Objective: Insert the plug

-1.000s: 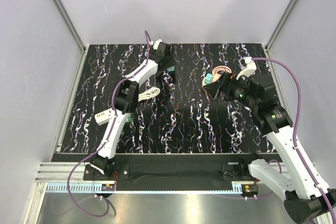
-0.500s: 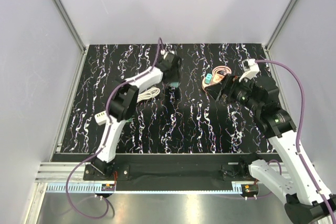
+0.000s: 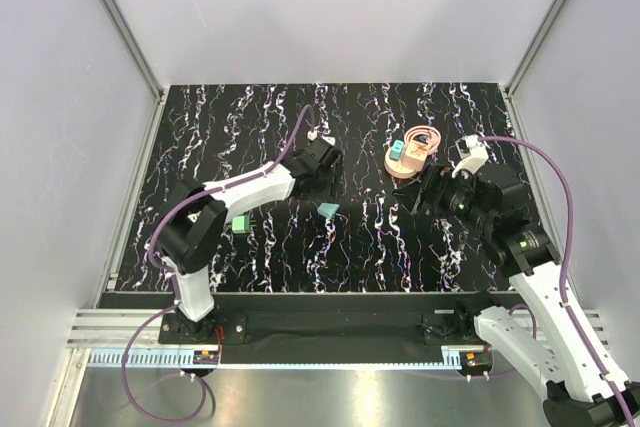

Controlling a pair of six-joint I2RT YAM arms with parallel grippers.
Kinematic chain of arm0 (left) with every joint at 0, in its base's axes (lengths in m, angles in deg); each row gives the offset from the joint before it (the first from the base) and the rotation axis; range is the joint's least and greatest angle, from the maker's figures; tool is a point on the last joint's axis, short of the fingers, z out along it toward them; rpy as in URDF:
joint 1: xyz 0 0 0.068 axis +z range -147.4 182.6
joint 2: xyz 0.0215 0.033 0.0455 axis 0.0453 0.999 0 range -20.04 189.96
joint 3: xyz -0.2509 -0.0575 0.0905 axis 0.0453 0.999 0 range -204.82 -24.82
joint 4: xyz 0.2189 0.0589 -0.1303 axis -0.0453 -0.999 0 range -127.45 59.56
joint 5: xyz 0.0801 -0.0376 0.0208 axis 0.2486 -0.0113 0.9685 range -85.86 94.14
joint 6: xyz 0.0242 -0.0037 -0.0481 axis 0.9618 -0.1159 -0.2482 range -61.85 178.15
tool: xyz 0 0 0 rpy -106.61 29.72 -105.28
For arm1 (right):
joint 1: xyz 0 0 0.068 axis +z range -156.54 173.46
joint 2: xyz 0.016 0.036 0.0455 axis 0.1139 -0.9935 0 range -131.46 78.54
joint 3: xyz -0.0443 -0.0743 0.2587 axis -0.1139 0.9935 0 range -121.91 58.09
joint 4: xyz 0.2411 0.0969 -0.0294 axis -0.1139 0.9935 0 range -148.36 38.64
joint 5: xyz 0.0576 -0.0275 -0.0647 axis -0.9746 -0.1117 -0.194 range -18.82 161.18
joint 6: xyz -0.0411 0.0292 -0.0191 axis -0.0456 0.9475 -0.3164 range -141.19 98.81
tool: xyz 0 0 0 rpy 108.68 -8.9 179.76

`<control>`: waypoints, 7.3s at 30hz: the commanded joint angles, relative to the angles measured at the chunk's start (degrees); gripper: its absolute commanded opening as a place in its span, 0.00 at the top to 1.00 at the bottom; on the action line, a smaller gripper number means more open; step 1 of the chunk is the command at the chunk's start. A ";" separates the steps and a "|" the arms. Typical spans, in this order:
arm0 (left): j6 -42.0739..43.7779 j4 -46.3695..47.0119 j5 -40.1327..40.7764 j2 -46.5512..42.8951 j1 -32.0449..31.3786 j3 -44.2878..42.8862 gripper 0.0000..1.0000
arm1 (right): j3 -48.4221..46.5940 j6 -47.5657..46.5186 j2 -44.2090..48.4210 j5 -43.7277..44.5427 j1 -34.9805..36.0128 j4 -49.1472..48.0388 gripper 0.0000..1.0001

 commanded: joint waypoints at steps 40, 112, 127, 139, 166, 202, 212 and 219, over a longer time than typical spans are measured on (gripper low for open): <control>10.18 8.94 0.78 -18.07 -8.58 11.56 1.00 | -1.29 5.97 -10.18 -8.75 0.29 -3.47 0.16; -27.24 51.40 -30.17 -50.80 1.96 38.03 0.43 | 11.02 33.13 -23.46 -28.20 6.80 -64.82 1.00; -30.85 55.78 -29.11 -47.55 2.05 38.03 0.48 | 12.25 34.81 -23.81 -28.90 6.88 -65.70 1.00; -31.02 54.04 -25.34 -47.81 2.05 37.68 1.00 | 12.78 34.81 -24.34 -27.15 6.88 -63.43 0.88; -44.86 -12.30 20.47 -51.07 13.46 9.20 1.00 | 7.68 28.21 -21.08 -17.39 6.80 -41.71 0.00; -77.69 -41.17 -3.80 -25.31 47.93 8.41 1.00 | 6.01 15.91 -17.65 -13.96 6.80 -30.64 0.00; -77.69 -36.77 -5.29 -24.96 49.16 12.27 1.00 | 5.31 14.68 -17.48 -13.17 6.80 -28.61 0.00; -77.34 -35.53 -6.52 -23.30 49.43 13.85 1.00 | 5.74 13.89 -16.43 -12.99 6.80 -27.91 0.00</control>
